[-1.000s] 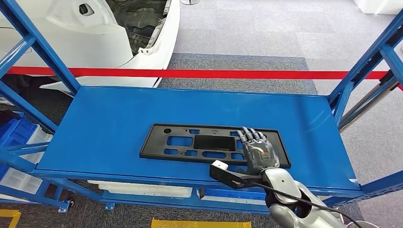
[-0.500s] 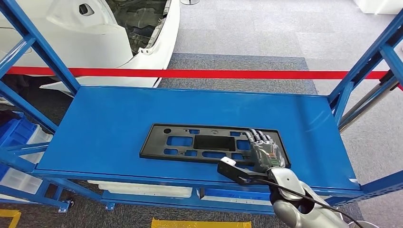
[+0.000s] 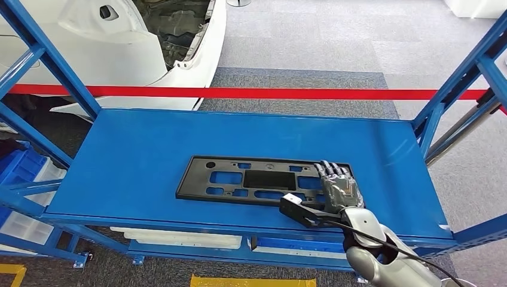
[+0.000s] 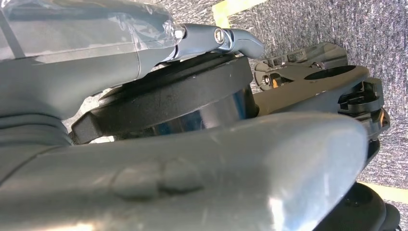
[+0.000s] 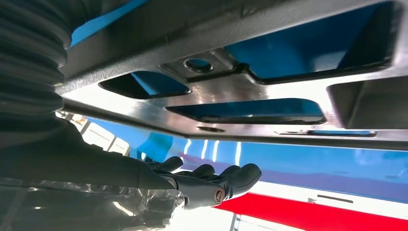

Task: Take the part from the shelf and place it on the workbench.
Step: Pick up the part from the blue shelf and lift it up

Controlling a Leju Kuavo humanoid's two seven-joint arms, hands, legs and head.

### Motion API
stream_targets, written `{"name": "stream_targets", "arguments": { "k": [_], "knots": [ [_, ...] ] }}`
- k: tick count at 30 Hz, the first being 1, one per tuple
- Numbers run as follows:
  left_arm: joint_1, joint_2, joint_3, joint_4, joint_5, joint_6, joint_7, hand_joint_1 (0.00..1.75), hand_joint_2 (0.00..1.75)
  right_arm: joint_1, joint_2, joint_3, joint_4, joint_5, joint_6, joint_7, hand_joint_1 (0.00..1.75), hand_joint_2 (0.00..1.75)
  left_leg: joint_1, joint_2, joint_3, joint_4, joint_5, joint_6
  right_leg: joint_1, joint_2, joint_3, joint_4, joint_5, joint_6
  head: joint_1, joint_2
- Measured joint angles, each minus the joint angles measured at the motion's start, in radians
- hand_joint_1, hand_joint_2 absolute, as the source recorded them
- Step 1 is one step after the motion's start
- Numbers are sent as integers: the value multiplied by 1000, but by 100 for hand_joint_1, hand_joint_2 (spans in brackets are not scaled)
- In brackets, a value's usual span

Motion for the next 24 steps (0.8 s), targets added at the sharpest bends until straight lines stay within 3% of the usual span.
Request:
{"name": "stream_targets", "arguments": {
  "k": [3, 7, 24],
  "knots": [
    [0, 0, -5, 0, 6, 0, 0, 0, 0, -1, 0, -14, 11, 38, 6, 0, 0, 175, 0, 0, 1, 0, 0, 0, 0, 0, 1, 0, 0, 0, 0, 0],
    [-1, 0, -14, 0, 7, 0, -5, 0, 0, -2, -4, -30, 28, 89, 4, 0, 175, 175, 0, 0, 1, 0, 0, 0, 0, 0, 1, 0, 0, 0, 1, 0],
    [-3, 0, -28, -2, 7, 3, -32, 0, 0, -30, -9, -32, 52, 124, -48, -1, 175, 175, 0, 0, 2, 0, 0, 0, 0, 0, 2, 0, 0, 0, 0, 0]
  ]
}}
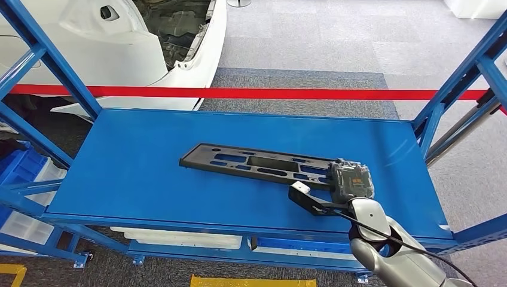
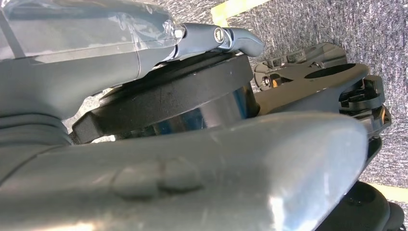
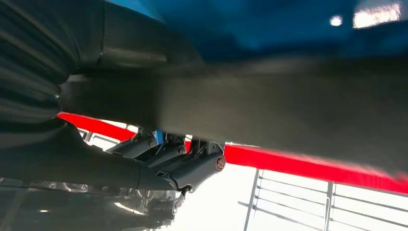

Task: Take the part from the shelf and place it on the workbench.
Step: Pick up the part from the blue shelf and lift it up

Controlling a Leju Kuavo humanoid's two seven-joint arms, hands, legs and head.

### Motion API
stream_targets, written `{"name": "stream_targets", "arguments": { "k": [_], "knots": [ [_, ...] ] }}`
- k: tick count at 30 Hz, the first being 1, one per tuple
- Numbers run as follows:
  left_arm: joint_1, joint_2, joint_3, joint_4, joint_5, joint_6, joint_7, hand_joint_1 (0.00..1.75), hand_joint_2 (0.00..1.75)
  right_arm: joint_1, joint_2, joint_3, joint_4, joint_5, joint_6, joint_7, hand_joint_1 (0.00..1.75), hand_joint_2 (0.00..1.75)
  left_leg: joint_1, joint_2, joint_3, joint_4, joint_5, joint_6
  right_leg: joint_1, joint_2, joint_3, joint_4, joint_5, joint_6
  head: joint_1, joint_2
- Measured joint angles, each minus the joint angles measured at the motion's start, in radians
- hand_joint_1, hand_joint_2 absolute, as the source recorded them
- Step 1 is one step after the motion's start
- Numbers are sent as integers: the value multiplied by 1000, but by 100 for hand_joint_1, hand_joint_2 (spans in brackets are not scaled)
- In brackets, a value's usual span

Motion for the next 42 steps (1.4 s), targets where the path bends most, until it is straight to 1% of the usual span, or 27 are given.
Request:
{"name": "stream_targets", "arguments": {
  "k": [4, 7, 11, 12, 15, 18, 21, 25, 29, 34, 42],
  "knots": [
    [1, 0, -1, 0, 2, 0, -7, 0, 0, -6, 0, 0, 0, 0, -1, 0, 175, 175, 0, 0, 0, 0, 0, 0, 0, 0, 1, 0, 0, 0, 0, 0],
    [2, 0, -1, 0, 7, 1, -14, 0, 131, -12, -1, 1, 0, -2, -10, 0, 175, 175, 0, 0, 0, 0, 0, 0, 0, 0, 1, 0, 0, 0, 0, 0],
    [3, 0, -1, 0, 14, 3, -19, 0, 131, -14, -1, 6, -5, 17, -54, 1, 175, 175, -1, 0, 0, 0, 0, 0, -1, 0, 1, 0, 0, 0, 1, 0],
    [3, 0, -1, 0, 17, 4, -20, 0, 175, -14, -2, 8, -12, 34, -67, 1, 175, 175, -1, 0, 0, 0, 0, 0, -1, 0, 1, 0, 0, 0, 2, 0],
    [3, 0, -1, 0, 23, 7, -24, 0, 175, -14, -2, 11, -63, 124, -88, 1, 175, 175, -1, 0, 0, 0, 0, 0, -1, 0, 0, 0, 0, 0, 1, 0],
    [6, 0, -2, 0, 28, 13, -32, 0, 175, -15, -2, 9, -152, 229, -64, 1, 175, 175, -1, 0, 0, 0, 0, 0, -1, 0, 0, 0, 0, 1, 1, 0],
    [7, 0, -2, 0, 31, 16, -37, 0, 175, -16, -5, -1, -243, 307, -41, 1, 175, 175, -1, 0, 0, -1, 0, 0, -1, 0, 0, 0, 0, 1, 0, 0],
    [7, 0, -5, -1, 35, 17, -38, 0, 175, -22, -18, -14, -344, 357, -30, 1, 175, 175, -1, 0, 0, -1, 0, 0, -1, 0, 0, 0, 0, 1, 0, 0],
    [7, 0, -10, -1, 37, 18, -40, 0, 175, -37, -28, -16, -412, 396, -24, 1, 175, 175, -1, 0, 1, -1, 0, 0, -1, 0, 0, -1, 0, 1, 0, 0],
    [7, 0, -12, -1, 31, 17, -41, 0, 175, -50, -36, -16, -466, 397, -6, 0, 175, 175, -1, 0, 1, -1, 0, 0, -1, 0, 0, -1, 0, 1, 0, 0],
    [6, -1, -13, -1, 47, 18, -40, 0, 175, -57, -36, -6, -498, 282, 18, -1, 175, 175, -1, 0, 1, -1, 0, 0, -1, 0, 0, -1, 0, 1, 0, 0]
  ]
}}
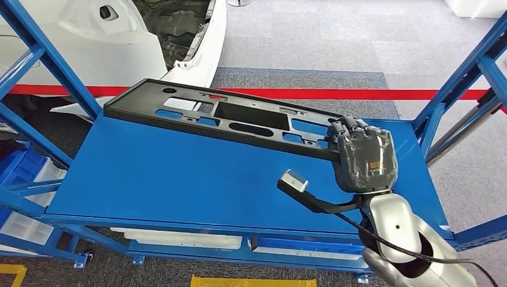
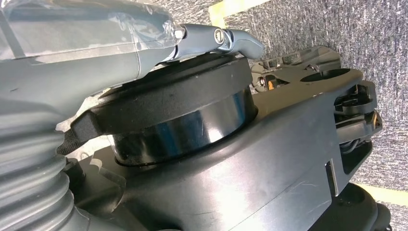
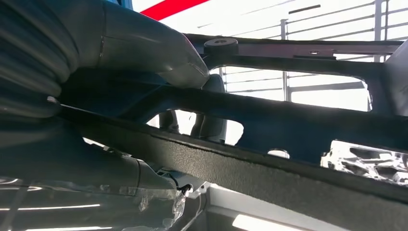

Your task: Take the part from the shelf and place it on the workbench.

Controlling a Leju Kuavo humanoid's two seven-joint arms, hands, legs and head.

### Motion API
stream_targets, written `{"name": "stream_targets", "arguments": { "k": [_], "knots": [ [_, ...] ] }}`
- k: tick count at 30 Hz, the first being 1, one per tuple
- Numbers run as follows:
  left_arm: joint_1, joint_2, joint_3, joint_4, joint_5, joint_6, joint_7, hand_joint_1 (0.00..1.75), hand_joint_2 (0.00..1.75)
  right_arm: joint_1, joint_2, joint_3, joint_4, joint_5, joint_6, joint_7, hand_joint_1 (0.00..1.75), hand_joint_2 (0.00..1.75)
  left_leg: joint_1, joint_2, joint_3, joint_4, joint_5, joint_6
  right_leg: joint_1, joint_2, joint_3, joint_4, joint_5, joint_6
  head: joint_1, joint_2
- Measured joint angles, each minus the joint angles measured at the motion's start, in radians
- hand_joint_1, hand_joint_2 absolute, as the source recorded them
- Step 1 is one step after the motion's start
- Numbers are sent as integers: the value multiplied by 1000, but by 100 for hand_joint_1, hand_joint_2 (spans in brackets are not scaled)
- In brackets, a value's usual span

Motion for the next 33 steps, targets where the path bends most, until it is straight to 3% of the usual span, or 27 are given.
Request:
{"name": "stream_targets", "arguments": {
  "k": [33],
  "knots": [
    [2, -3, 0, -5, 21, 25, -12, 0, 175, 4, -2, 10, -52, -101, -41, 0, 175, 175, 0, 0, 0, 0, 0, 0, 0, 0, 0, 0, 0, 0, 0, 0]
  ]
}}
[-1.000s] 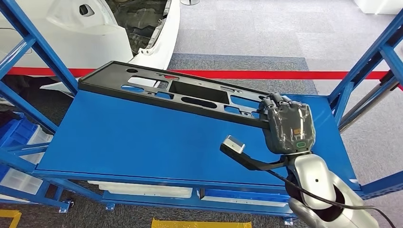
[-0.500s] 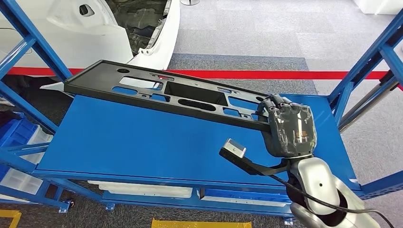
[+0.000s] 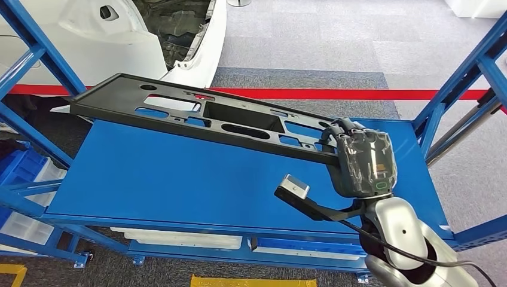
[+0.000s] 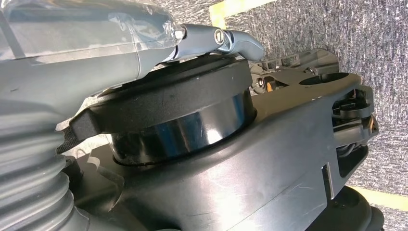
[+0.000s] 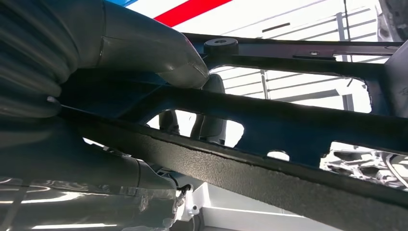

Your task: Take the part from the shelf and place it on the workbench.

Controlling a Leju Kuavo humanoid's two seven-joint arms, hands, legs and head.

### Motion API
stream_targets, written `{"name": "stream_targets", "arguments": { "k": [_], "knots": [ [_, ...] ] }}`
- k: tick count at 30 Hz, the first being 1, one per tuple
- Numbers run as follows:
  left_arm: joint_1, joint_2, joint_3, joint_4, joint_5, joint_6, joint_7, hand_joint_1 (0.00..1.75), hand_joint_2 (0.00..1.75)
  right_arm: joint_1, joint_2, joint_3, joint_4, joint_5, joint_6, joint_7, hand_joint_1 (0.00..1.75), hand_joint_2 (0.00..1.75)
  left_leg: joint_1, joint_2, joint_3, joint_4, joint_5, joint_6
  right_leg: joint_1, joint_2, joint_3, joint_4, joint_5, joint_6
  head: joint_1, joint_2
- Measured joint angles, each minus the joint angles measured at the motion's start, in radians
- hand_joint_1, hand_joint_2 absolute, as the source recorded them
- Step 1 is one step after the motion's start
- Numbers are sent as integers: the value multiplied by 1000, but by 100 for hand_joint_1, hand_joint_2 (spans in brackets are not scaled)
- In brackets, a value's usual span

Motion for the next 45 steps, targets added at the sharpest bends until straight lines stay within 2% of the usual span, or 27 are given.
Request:
{"name": "stream_targets", "arguments": {
  "k": [5, 8, 9, 11, 12, 13, 14, 16, 17, 18, 20, 23, 25, 27, 28, 29, 30, 32, 33, 34, 37, 39, 40, 42, 43, 44, 45],
  "knots": [
    [0, -1, 0, 0, 2, 8, 0, 0, 175, -2, 0, 7, 0, -4, -4, 0, 175, 175, -5, 0, -2, 6, -2, 9, -7, 0, 1, -5, 3, 8, -3, 0],
    [1, -4, 0, 0, 3, 11, 0, 0, 175, -4, 0, 7, 0, -4, -4, 0, 175, 175, 5, 4, 15, -21, 9, 18, -3, 0, -2, 10, -9, 16, -4, 0],
    [1, -5, 0, 0, 4, 13, 0, 0, 175, -6, -1, 7, 0, -4, -5, 0, 175, 175, 10, 6, 23, -31, 13, 21, -3, -1, -16, 44, -28, 19, -1, 0],
    [3, -5, 0, 0, 5, 15, 0, 0, 175, -8, -1, 8, 0, -4, -5, 0, 175, 175, 15, 8, 30, -37, 15, 24, -9, -3, -78, 162, -80, 27, 9, 0],
    [3, -5, 0, 0, 5, 15, 0, 0, 175, -8, -1, 8, 0, -4, -6, 0, 175, 175, 15, 9, 30, -36, 14, 23, -12, -4, -114, 221, -96, 31, 12, 0],
    [3, -5, 0, 0, 6, 16, 0, 0, 175, -8, -1, 9, 0, -4, -6, 0, 175, 175, 17, 8, 31, -35, 11, 21, -16, -5, -139, 256, -96, 36, 14, 0],
    [3, -5, 0, 0, 6, 16, 0, 0, 175, -7, -1, 9, 0, -4, -6, 0, 175, 175, 19, 8, 32, -32, 8, 18, -20, -6, -147, 255, -75, 40, 16, 0],
    [3, -5, 0, 0, 6, 17, 0, 0, 175, -7, -1, 10, 0, -4, -6, 0, 175, 175, 25, 6, 37, -19, -7, 6, -27, -10, -114, 152, 4, 51, 19, 0],
    [3, -5, 0, 0, 6, 18, 0, 0, 175, -8, -1, 11, 0, -4, -6, 0, 175, 175, 26, 4, 37, -10, -15, -2, -28, -12, -94, 97, 32, 56, 23, 0],
    [3, -4, 0, 1, 6, 19, -1, 0, 175, -8, -1, 11, 0, -4, -5, 0, 175, 175, 24, 3, 35, -1, -22, -10, -29, -11, -80, 59, 46, 54, 28, 0],
    [4, -3, 0, 1, 8, 21, -2, 0, 175, -7, -1, 12, 0, -6, -5, 1, 175, 175, 18, 3, 29, 9, -26, -20, -27, -9, -79, 44, 40, 42, 25, 0],
    [3, -3, 0, 1, 10, 24, -3, 0, 175, -7, -1, 14, 0, -12, -5, 1, 175, 175, 16, 4, 25, 28, -40, -30, -29, -8, -78, 43, 38, 21, 3, 0],
    [1, -4, 0, 1, 11, 25, -4, 0, 175, -9, -1, 15, 0, -14, -5, 1, 175, 175, 14, 5, -9, 110, -87, -36, -27, -10, -75, 40, 36, 8, -12, 0],
    [-2, -4, 0, 0, 11, 25, -6, 0, 175, -10, -1, 16, 0, -15, -5, 2, 175, 175, 9, 5, -71, 240, -139, -37, -20, -13, -75, 40, 34, 0, -27, 0],
    [-3, -5, 0, 0, 11, 25, -7, 0, 175, -10, -1, 16, 0, -15, -5, 2, 175, 175, 5, 5, -93, 284, -148, -35, -16, -13, -73, 40, 33, -3, -31, 0],
    [-4, -6, 0, 0, 11, 25, -8, 0, 175, -10, -1, 17, 0, -15, -5, 2, 175, 175, 1, 5, -99, 295, -137, -29, -11, -12, -70, 40, 31, -5, -35, 0],
    [-4, -7, 0, 0, 11, 25, -9, 0, 175, -10, -1, 18, 0, -16, -5, 2, 175, 175, -2, 5, -89, 268, -108, -22, -7, -10, -67, 40, 30, -6, -39, 0],
    [-3, -8, 0, 0, 12, 25, -7, 0, 175, -10, -1, 18, 0, -18, -5, 2, 175, 175, -8, 4, -44, 151, -32, -4, 0, -7, -59, 39, 27, -9, -43, 0],
    [-2, -9, 0, 0, 12, 25, -6, 0, 175, -10, -1, 18, 0, -19, -5, 2, 175, 175, -10, 3, -28, 100, -5, 4, 2, -6, -58, 39, 26, -9, -43, 0],
    [-2, -9, 0, 0, 12, 26, -5, 0, 175, -11, -1, 18, 0, -20, -5, 2, 175, 175, -12, 2, -18, 67, 8, 9, 3, -5, -59, 38, 27, -6, -42, 0],
    [-2, -13, 0, 0, 12, 26, -5, 0, 175, -11, -1, 19, 0, -23, -5, 2, 175, 175, -12, 2, -14, 28, 9, 16, 3, -4, -70, 37, 33, 5, -41, 0],
    [-2, -14, 0, -1, 12, 26, -5, 0, 175, -11, -3, 19, 0, -29, -5, 2, 175, 175, -4, 4, -7, 2, 13, 20, 5, -5, -82, 64, 10, 16, -35, 0],
    [-2, -15, 0, -1, 12, 26, -4, 0, 175, -11, -3, 19, 0, -34, -5, 1, 175, 175, 0, 5, -5, -7, 16, 22, 4, -6, -98, 102, -16, 21, -28, 0],
    [-1, -15, 0, -1, 12, 26, -4, 0, 175, -8, -4, 19, 0, -45, -5, 1, 175, 175, 0, 6, -6, -8, 20, 25, 0, -7, -144, 216, -74, 31, -14, 0],
    [-1, -15, 0, -1, 12, 26, -4, 0, 175, -6, -5, 19, 0, -50, -4, 1, 175, 175, -1, 6, -7, -6, 20, 25, -2, -8, -161, 262, -89, 35, -9, 0],
    [-1, -15, 0, -1, 12, 26, -4, 0, 175, -5, -5, 19, 0, -53, -4, 1, 175, 175, -1, 7, -8, -4, 20, 25, -3, -8, -165, 278, -86, 38, -6, 0],
    [-1, -15, 0, -1, 12, 26, -4, 0, 175, -4, -6, 19, 0, -55, -3, 1, 175, 175, -1, 7, -8, -2, 20, 25, -4, -8, -151, 258, -65, 39, -2, 0]
  ]
}}
